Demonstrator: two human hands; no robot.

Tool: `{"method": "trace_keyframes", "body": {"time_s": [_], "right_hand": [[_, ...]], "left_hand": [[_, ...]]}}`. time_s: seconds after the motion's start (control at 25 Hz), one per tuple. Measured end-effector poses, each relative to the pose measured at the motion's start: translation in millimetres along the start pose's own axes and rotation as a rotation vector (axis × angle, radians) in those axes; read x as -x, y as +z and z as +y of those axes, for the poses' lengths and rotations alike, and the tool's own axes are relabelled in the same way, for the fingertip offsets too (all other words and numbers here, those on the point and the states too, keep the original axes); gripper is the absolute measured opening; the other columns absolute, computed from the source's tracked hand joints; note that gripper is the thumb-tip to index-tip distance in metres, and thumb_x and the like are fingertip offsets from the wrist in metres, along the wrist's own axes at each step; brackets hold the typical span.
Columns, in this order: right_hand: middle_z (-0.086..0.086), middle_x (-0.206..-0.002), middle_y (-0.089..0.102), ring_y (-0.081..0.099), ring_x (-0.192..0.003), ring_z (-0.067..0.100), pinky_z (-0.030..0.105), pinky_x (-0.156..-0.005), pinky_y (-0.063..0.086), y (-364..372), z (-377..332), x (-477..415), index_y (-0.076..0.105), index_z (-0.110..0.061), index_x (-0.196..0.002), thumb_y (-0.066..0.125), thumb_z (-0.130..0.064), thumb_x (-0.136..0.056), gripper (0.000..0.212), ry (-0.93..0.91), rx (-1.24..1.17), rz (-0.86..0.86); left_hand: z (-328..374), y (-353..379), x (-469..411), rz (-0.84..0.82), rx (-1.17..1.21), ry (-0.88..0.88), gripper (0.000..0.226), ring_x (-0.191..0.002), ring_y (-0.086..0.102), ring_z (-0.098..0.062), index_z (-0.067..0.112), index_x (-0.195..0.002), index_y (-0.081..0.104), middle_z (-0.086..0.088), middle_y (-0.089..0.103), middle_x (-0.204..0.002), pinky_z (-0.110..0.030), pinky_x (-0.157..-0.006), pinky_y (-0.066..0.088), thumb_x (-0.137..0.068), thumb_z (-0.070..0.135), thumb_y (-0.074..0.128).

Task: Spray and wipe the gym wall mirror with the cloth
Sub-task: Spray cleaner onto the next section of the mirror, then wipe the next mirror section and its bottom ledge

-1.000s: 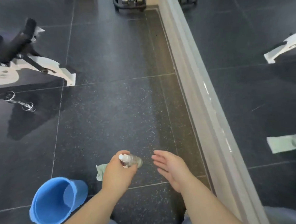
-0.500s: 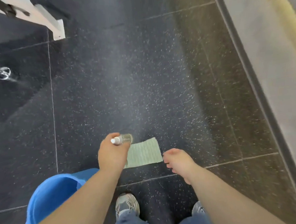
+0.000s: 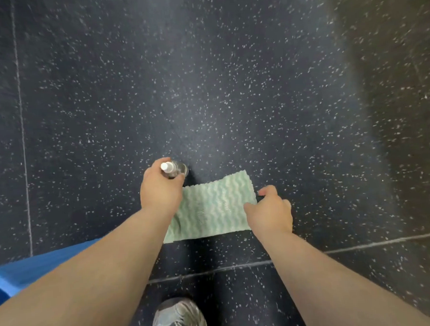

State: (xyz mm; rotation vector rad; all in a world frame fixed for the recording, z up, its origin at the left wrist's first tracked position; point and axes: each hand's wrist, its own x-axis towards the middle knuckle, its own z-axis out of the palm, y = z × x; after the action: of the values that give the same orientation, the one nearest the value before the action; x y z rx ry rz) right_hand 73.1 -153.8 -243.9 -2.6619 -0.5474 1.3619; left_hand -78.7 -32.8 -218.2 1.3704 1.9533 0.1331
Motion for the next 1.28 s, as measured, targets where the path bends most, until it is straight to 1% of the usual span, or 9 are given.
{"method": "trace_keyframes", "body": {"time_s": [0.12,0.24,0.4,0.52,0.64,0.88,1.0,1.12,1.28], "right_hand": [[0.000,-0.097,0.064,0.051,-0.104,0.022,0.038,-0.083,0.050,5.7,-0.8,2.5,0.058,-0.023,-0.101,0.053,-0.019,-0.087,0.015,-0.020,-0.027,-0.041],[-0.003,-0.073,0.056,0.052,-0.068,0.017,0.028,-0.057,0.044,2.9,-1.6,15.1,0.052,-0.019,-0.078,0.055,-0.009,-0.081,0.011,0.025,-0.251,-0.062],[-0.010,-0.072,0.062,0.051,-0.057,0.010,0.022,-0.055,0.044,-27.1,0.3,54.4,0.063,-0.025,-0.086,0.061,-0.011,-0.088,0.014,0.006,-0.420,-0.134],[-0.016,-0.082,0.066,0.060,-0.073,0.002,0.020,-0.064,0.045,-78.2,8.7,104.9,0.069,-0.027,-0.094,0.063,-0.020,-0.091,0.010,0.006,-0.481,-0.008],[-0.012,-0.080,0.067,0.060,-0.072,0.005,0.025,-0.064,0.045,-157.9,9.5,168.5,0.070,-0.025,-0.092,0.063,-0.020,-0.091,0.009,0.115,-0.621,0.152],[-0.009,-0.071,0.064,0.054,-0.061,0.009,0.026,-0.055,0.039,-401.4,1.1,315.2,0.068,-0.019,-0.087,0.063,-0.013,-0.090,0.009,0.083,-0.860,0.444],[-0.003,-0.075,0.063,0.059,-0.071,0.018,0.029,-0.064,0.045,-518.7,-2.6,391.8,0.060,-0.022,-0.081,0.059,-0.010,-0.089,0.014,0.026,-0.942,0.594],[-0.002,-0.065,0.050,0.043,-0.058,0.015,0.026,-0.052,0.034,-638.0,11.2,480.2,0.049,-0.020,-0.077,0.051,-0.004,-0.087,0.019,-0.064,-0.988,0.826],[-0.007,-0.063,0.052,0.039,-0.053,0.009,0.026,-0.055,0.033,-796.2,58.6,609.7,0.061,-0.024,-0.066,0.042,0.003,-0.081,0.036,-0.218,-0.891,1.108]], "left_hand": [[-7.0,4.9,3.9,-0.004,-0.046,-0.008,0.061,-0.112,0.052,-0.021,0.033,-0.141,0.039,0.002,0.045,-0.137,-0.031,-0.082,0.042,-0.087,0.023,0.066],[-25.6,10.8,20.9,-0.035,-0.042,-0.264,0.085,-0.121,0.050,-0.030,0.030,-0.152,0.017,-0.005,0.039,-0.144,-0.039,-0.094,0.046,-0.084,0.022,0.068],[-38.6,10.8,77.1,-0.233,0.231,-0.554,0.037,-0.081,0.065,-0.024,0.009,-0.121,0.062,-0.008,0.069,-0.094,-0.038,-0.075,0.057,-0.085,0.018,0.068],[-8.3,-22.6,137.5,-0.291,-0.035,-0.311,0.021,-0.080,0.065,-0.020,0.011,-0.090,0.066,-0.002,0.069,-0.083,-0.035,-0.074,0.052,-0.095,0.030,0.057],[52.1,-88.3,187.9,-0.347,-0.343,-0.035,0.017,-0.073,0.060,-0.015,0.027,-0.088,0.058,0.006,0.066,-0.079,-0.027,-0.059,0.041,-0.099,0.034,0.047],[264.7,-232.3,290.1,-0.467,-0.545,0.350,0.014,-0.071,0.057,-0.019,0.021,-0.082,0.058,0.003,0.062,-0.075,-0.029,-0.055,0.035,-0.085,0.035,0.061],[388.7,-291.5,369.5,-0.477,-0.416,0.545,0.017,-0.065,0.054,-0.024,0.015,-0.083,0.049,-0.001,0.058,-0.069,-0.033,-0.055,0.038,-0.089,0.031,0.054],[504.4,-326.6,463.0,-0.504,-0.191,0.732,0.007,-0.064,0.055,-0.024,0.020,-0.092,0.047,-0.005,0.060,-0.074,-0.037,-0.059,0.045,-0.094,0.026,0.050],[646.4,-366.5,612.6,-0.738,0.141,0.937,0.024,-0.057,0.054,-0.015,0.027,-0.096,0.051,-0.001,0.058,-0.078,-0.025,-0.048,0.042,-0.085,0.017,0.071]]}}
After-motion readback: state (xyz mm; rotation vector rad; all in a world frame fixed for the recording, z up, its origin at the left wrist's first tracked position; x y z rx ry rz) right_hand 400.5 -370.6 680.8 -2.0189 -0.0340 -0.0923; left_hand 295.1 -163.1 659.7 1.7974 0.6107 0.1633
